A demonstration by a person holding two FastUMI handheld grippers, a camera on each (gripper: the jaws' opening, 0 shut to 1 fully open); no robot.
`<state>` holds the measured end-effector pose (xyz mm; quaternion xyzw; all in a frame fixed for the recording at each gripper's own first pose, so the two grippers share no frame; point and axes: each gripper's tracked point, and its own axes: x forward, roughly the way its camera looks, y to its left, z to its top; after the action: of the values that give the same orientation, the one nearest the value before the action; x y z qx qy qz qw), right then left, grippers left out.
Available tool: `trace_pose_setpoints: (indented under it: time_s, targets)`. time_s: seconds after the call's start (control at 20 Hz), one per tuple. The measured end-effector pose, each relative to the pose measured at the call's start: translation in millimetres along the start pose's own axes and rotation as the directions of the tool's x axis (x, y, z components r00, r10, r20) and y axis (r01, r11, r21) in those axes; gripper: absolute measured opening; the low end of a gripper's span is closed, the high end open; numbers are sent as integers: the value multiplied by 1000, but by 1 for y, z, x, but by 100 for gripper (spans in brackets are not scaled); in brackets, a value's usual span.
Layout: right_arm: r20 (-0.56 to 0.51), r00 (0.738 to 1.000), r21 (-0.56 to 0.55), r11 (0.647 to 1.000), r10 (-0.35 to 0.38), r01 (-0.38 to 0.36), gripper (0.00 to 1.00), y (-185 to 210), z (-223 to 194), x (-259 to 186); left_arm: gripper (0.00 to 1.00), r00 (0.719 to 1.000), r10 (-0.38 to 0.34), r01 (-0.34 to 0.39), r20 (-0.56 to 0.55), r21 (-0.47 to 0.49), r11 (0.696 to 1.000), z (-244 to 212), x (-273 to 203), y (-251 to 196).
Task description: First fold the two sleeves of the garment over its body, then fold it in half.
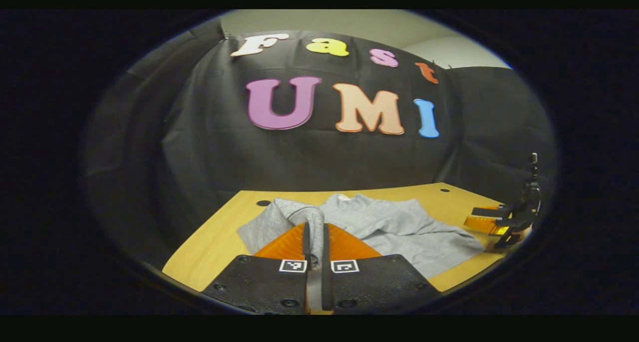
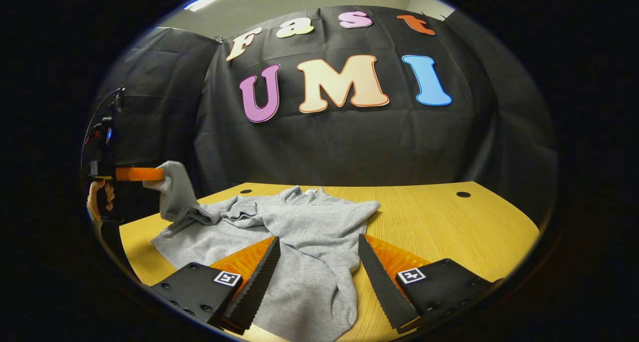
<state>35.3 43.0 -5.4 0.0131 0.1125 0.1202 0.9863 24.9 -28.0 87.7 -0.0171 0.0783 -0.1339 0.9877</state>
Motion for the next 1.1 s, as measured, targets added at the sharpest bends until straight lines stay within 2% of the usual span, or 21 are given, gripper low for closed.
trace_pose_setpoints:
  time_s: [0.3,0.45,0.55,0.65,0.9,0.95,1.1]
  targets:
    - [-19,1000,2,1000,-5,5,98,-6,-5,2,3,978,-210,210,-7,37,977,18,75,-105]
    - [-31,1000,14,1000,4,-3,97,-6,-10,4,3,960,-277,278,-27,44,960,19,108,-147]
    - [-43,999,17,1000,9,-8,97,-6,-13,7,5,951,-307,309,-46,58,949,14,130,-170]
    - [-51,999,20,1000,5,-4,96,-9,-16,8,1,945,-318,324,-78,75,943,2,150,-190]
    - [-53,999,35,999,-7,9,96,-20,-17,4,3,912,-365,384,-184,74,921,-42,185,-233]
    - [-53,999,40,999,-11,13,96,-23,-16,3,5,907,-368,391,-204,81,917,-49,191,-240]
    - [-65,998,51,998,-24,27,96,-31,-16,0,4,910,-338,375,-241,128,918,-67,213,-250]
